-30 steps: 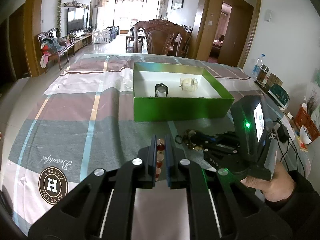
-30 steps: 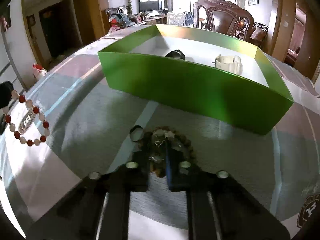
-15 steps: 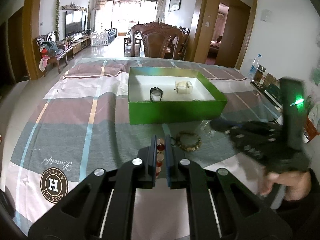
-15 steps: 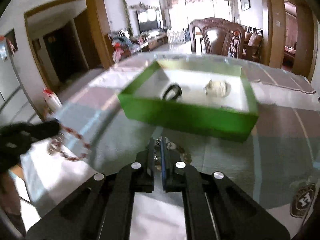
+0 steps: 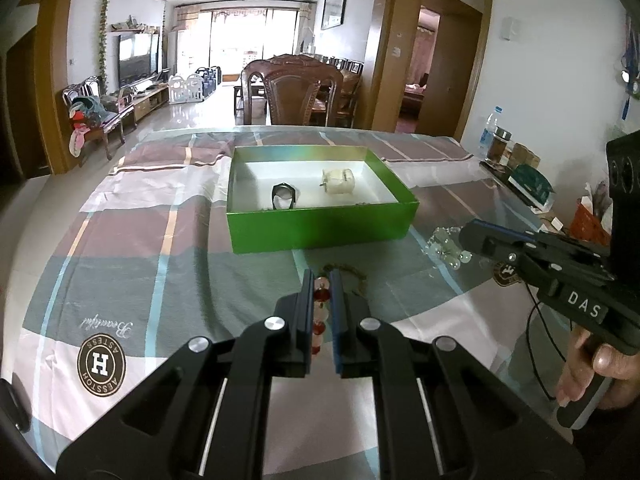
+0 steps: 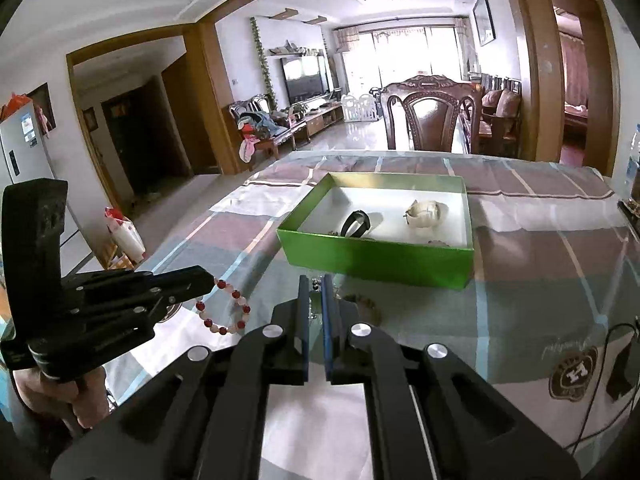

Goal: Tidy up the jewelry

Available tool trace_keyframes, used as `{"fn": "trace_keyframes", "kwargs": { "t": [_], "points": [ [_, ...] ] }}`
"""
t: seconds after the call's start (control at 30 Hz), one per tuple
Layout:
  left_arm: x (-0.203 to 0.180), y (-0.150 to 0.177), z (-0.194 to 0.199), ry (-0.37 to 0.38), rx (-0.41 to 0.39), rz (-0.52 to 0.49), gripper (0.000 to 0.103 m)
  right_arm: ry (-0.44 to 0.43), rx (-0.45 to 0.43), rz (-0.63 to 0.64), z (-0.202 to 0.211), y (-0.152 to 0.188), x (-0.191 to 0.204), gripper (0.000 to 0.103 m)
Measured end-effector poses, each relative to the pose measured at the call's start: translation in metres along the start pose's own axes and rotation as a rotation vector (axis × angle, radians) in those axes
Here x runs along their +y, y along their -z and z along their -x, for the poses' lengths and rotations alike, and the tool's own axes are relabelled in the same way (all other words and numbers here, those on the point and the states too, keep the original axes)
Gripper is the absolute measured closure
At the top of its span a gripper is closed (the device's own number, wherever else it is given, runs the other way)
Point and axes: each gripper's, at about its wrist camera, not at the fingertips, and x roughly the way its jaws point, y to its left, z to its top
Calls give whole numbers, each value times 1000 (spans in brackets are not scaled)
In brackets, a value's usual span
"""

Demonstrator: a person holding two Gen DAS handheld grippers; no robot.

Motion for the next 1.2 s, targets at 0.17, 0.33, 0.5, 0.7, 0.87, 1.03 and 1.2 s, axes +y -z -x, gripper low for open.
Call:
{"fn": "trace_keyframes", "kwargs": {
  "t": [0.17, 0.33, 0.5, 0.7, 0.87, 1.03, 1.2],
  "points": [
    [-8, 0, 5, 3, -2, -13, 95, 5, 2, -9, 4, 5, -4, 97],
    [-11, 0, 8, 5, -3, -18, 95, 15, 0, -7, 9, 7, -6, 97],
    [-12, 3, 7, 7, 2, -18, 95, 23, 6, -10, 10, 10, -9, 97],
    [-14, 8, 6, 9, 11, -20, 95, 25, 13, -23, 8, 16, -11, 97],
    [-14, 11, -2, 8, 27, -23, 95, 19, 28, -31, -2, 19, -15, 97],
    [-8, 1, -14, -3, 34, -24, 95, 22, 13, -27, -7, 7, -20, 97],
    [-6, -31, -33, -25, 24, -49, 95, 34, -25, -17, -20, -32, -32, 97]
  ]
}}
